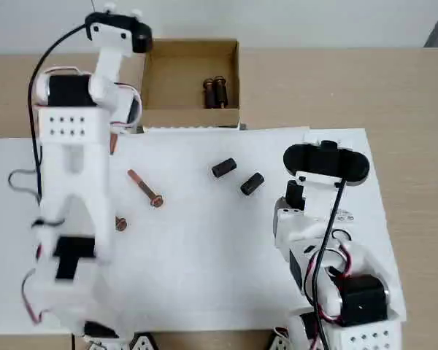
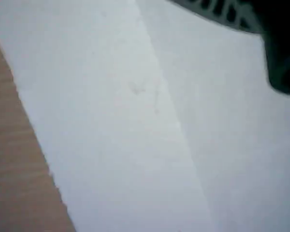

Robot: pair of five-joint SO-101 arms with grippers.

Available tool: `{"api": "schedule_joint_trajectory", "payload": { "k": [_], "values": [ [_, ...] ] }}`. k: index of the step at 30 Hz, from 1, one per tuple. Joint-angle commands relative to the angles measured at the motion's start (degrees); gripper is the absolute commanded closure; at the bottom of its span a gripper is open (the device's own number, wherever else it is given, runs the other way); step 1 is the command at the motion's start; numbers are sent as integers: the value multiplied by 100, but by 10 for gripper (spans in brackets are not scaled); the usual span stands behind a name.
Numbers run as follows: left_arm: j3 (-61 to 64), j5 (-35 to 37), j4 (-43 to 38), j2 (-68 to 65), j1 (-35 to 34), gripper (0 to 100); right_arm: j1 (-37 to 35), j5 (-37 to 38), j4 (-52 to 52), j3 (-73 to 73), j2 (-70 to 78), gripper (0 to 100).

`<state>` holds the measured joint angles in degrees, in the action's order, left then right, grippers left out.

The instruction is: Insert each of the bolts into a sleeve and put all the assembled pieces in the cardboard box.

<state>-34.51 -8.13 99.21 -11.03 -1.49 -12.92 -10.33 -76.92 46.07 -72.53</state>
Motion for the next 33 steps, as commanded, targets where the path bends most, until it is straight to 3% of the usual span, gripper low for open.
{"api": "schedule_joint_trajectory", "payload": {
  "k": [1,10,20,24,33],
  "values": [
    [769,193,123,1468,229,995,57,9,-13,-299,-84,995],
    [2853,211,35,3666,229,995,31,9,22,-281,-444,995],
    [5833,229,-1802,6479,246,995,48,44,215,642,-2229,995],
    [7152,237,-2488,7877,229,995,40,484,681,1319,-2941,995],
    [9103,1204,-3007,10505,211,995,22,659,1508,2145,-3090,995]
  ]
}}
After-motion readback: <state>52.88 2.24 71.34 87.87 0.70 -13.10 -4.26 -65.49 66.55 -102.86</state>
